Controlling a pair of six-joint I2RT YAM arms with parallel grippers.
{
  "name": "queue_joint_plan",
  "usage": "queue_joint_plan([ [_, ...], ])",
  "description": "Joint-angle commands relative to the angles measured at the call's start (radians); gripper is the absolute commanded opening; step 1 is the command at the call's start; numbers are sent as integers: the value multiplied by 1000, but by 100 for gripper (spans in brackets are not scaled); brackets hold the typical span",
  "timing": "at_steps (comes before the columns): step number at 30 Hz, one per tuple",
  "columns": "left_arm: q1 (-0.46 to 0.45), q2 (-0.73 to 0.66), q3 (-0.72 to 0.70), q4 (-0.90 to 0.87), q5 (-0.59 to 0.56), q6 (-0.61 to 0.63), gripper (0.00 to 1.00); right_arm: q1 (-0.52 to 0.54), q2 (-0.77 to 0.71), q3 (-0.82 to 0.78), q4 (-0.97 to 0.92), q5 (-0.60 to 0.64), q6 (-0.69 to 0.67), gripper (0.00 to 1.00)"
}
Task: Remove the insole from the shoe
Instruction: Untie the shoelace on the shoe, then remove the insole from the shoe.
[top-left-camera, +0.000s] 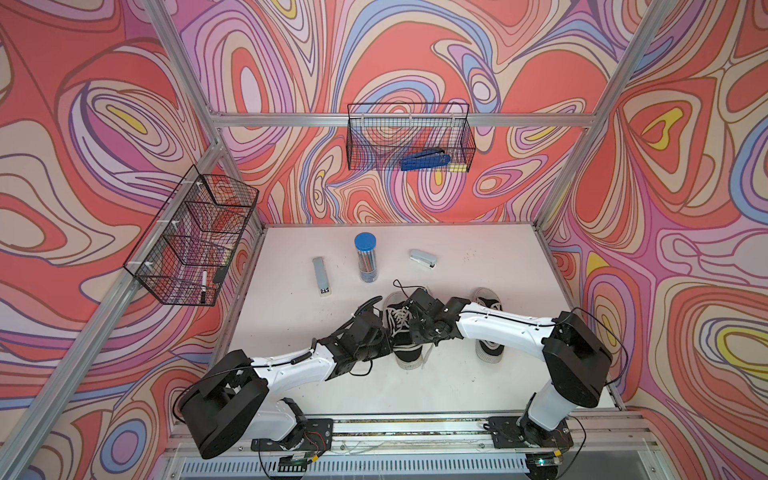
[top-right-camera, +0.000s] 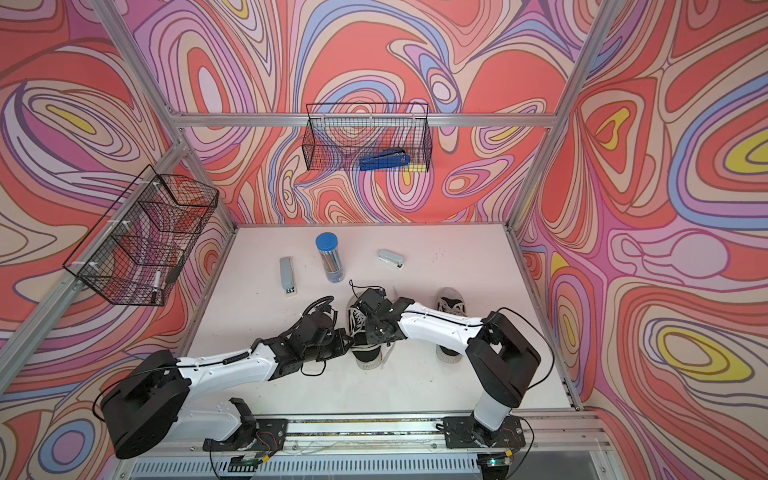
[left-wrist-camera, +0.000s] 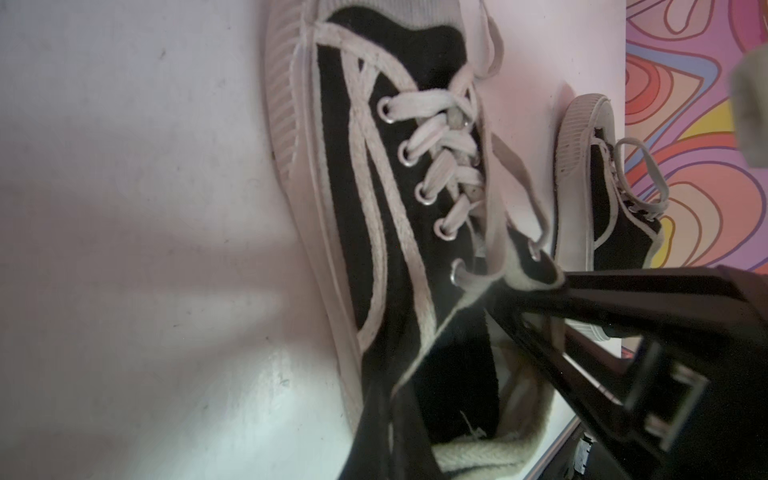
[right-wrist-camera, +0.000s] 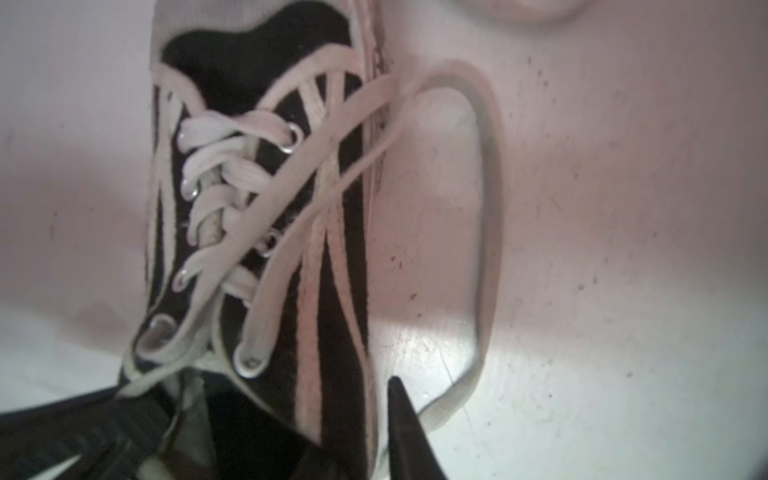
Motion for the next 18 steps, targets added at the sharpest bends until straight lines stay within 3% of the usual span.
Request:
queue_joint_plan([
  [1,-5,-5,-27,-36,-21,-27,0,-3,-42,79,-103,-15,-27,33],
  [3,-5,0,-26,-32,-18,-24,0,24,-59,130,-162,-9,-31,40],
  [6,-6,3,-24,-26,-12,-21,0,76,-64,197,-219,1,-16,41],
  [12,-6,12,-18,-16,-3,-17,0,98,-12,195,-123,-82,41,27],
  [18,-6,-21,-28,-41,-22,-16,0,98,72,166,-90,-54,42,20],
])
